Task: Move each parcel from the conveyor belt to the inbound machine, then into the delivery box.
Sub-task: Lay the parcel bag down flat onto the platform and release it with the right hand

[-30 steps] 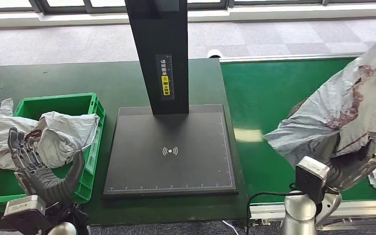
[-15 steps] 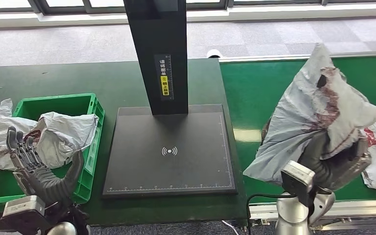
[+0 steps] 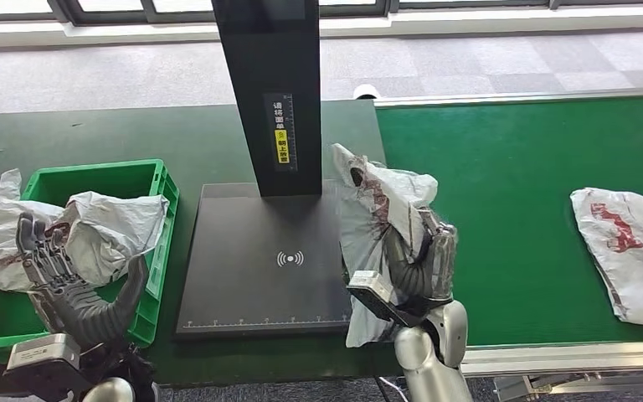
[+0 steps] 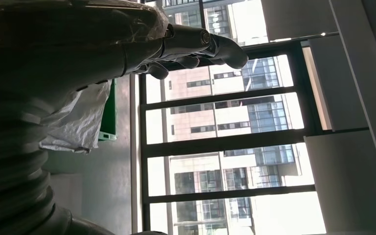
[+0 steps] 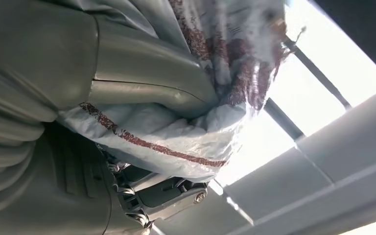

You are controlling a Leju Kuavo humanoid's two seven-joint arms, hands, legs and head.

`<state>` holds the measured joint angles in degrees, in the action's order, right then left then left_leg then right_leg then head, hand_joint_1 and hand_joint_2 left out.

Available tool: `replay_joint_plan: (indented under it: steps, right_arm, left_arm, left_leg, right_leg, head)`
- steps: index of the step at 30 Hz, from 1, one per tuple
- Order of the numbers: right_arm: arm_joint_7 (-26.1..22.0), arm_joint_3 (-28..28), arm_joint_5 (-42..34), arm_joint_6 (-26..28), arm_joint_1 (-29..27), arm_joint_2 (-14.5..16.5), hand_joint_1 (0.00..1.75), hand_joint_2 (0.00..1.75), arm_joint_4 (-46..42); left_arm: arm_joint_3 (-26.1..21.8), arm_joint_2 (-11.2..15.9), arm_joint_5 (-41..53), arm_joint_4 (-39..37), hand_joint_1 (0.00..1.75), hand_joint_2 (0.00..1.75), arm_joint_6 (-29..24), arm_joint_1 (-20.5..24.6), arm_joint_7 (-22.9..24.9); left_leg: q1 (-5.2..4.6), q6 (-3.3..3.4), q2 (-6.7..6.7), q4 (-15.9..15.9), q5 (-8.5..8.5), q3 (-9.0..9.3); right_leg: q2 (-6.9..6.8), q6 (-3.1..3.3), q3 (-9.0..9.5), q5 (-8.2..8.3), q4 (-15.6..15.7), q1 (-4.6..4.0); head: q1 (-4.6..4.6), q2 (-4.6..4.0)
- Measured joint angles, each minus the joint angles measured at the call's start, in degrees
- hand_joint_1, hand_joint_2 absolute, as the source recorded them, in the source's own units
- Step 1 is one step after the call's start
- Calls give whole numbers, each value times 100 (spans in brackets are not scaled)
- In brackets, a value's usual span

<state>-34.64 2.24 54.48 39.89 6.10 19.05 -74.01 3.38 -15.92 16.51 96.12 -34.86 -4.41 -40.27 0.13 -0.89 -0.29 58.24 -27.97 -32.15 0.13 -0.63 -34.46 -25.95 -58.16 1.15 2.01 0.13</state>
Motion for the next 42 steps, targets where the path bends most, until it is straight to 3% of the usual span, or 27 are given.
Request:
replay_joint_plan:
  steps: [9,10,11,12,13,14,15,16,18,24,31,42]
  right_arm:
    - [416,-466,450,8,599,92,175,175,1674]
    - [461,-521,471,9,658,103,147,175,1820]
    - [501,-566,491,11,710,115,108,175,1939]
    - [544,-602,512,14,758,125,93,175,2048]
    - [608,-631,545,17,810,134,91,175,2159]
    - [711,-659,604,19,869,140,115,175,2290]
    - [835,-688,677,19,936,144,113,175,2440]
    - [961,-716,753,19,1002,145,85,175,2600]
    - [1119,-771,851,19,1111,145,2,175,2912]
    - [1245,-864,960,27,1260,147,0,175,3445]
    - [1075,-846,943,31,1205,158,0,175,3374]
    - [-380,-567,-861,36,506,116,0,175,847]
  left_arm:
    - [80,43,-80,-151,0,175,42,224,1]
    - [93,50,-90,-175,0,175,41,248,1]
    - [104,59,-95,-197,0,175,38,267,1]
    - [113,67,-98,-216,0,175,35,281,2]
    - [120,74,-100,-231,0,175,31,289,2]
    - [122,80,-101,-246,0,175,26,296,2]
    - [124,86,-101,-259,0,175,22,302,2]
    - [126,91,-100,-269,0,175,18,306,2]
    - [129,102,-95,-279,0,175,12,310,1]
    - [129,112,-35,-277,0,175,14,287,1]
    - [129,112,50,-276,0,175,86,263,1]
    - [127,106,97,-286,0,175,98,266,3]
  left_leg:
    - [2,-4,0,0,5,4]
    - [2,-4,0,0,5,4]
    - [2,-4,0,0,5,4]
    - [2,-4,1,0,5,4]
    - [3,-5,1,0,5,4]
    - [3,-5,2,0,5,4]
    - [2,-5,2,0,4,4]
    - [2,-5,2,0,4,4]
    - [2,-5,2,1,4,4]
    - [2,-5,2,1,4,5]
    - [2,-5,2,1,4,6]
    - [-1,-2,5,4,0,5]
  right_leg:
    - [-1,3,0,2,0,-3]
    - [-1,3,0,3,-1,-3]
    - [0,3,0,3,-1,-3]
    - [0,3,0,2,-1,-4]
    - [1,3,0,2,-1,-4]
    - [2,3,0,2,-1,-3]
    - [3,3,-1,2,-1,-3]
    - [4,3,-1,2,-1,-3]
    - [4,3,-1,2,0,-3]
    - [4,3,0,2,0,-3]
    - [4,3,-1,2,0,-4]
    - [9,2,-6,2,1,-1]
  head:
    - [0,0]
    - [-1,0]
    - [-1,0]
    - [0,0]
    - [0,0]
    - [1,0]
    - [1,0]
    - [1,0]
    - [1,0]
    - [-1,0]
    - [-1,0]
    - [1,0]
